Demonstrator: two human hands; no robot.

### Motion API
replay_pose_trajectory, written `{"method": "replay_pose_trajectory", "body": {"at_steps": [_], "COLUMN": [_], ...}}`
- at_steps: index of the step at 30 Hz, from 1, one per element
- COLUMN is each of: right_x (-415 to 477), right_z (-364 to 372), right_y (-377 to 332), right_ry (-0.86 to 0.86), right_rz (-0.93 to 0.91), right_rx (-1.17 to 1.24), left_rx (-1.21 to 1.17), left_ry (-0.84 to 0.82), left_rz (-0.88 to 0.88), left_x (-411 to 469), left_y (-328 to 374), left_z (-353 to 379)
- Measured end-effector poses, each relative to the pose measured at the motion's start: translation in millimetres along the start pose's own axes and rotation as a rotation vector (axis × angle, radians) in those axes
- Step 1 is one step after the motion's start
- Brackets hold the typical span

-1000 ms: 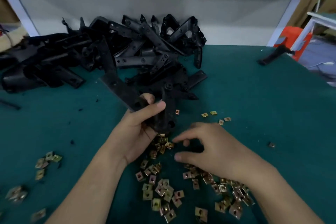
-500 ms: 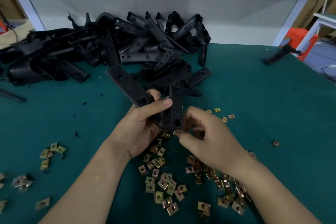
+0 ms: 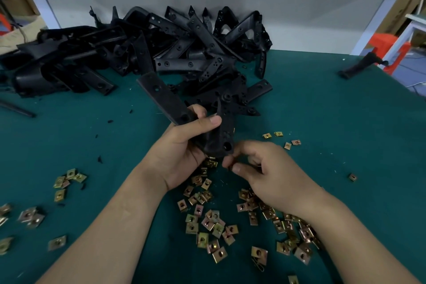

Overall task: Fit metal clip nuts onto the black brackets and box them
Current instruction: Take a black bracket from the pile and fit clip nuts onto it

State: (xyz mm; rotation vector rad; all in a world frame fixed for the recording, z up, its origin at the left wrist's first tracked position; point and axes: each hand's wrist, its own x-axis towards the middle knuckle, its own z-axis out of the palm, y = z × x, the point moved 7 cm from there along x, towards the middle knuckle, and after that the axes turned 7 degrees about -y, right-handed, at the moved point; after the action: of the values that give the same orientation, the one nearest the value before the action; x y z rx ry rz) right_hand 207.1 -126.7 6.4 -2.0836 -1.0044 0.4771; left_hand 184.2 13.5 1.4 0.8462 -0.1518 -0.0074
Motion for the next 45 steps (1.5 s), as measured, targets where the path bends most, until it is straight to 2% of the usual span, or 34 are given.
{"method": "replay_pose_trajectory", "body": {"at_steps": [6,23,28,30,35,42,45], "right_x": [0.5,-0.2,-0.8,-0.3,-1.2,-0.5,-1.4], "right_z": [5.5,-3.3,1.3,-1.5,-13.2,-21.5,-24.6], "right_y": [1.3,0.2,-4.8,-8.4,-12.4,-1.3,-4.3], "right_ry": [-0.063,0.006,-0.047,-0.003,0.067,0.237,0.242], "right_rz": [0.032,0.038,0.026,-0.001,-0.053,0.038,0.028], "right_rx": [-0.037,-0.026,-0.002,0.028,0.223,0.898,0.995], "left_rx": [0.000,0.042,0.069,0.066,0.084,0.085,0.101], "left_ry": [0.032,0.025,0.019,0.026,0.021,-0.057,-0.059], "left_rz": [-0.004,-0.009,-0.020,-0.019,-0.031,-0.087,-0.110], "left_x": [0.3,1.0,0.9,0.5,-0.8,-3.1,-3.4], "left_y": [-0.8,-0.7,-0.7,-0.7,-0.8,-4.1,-6.6], "left_z": [-2.1,-2.1,-1.3,-1.6,-0.4,7.1,7.3]}}
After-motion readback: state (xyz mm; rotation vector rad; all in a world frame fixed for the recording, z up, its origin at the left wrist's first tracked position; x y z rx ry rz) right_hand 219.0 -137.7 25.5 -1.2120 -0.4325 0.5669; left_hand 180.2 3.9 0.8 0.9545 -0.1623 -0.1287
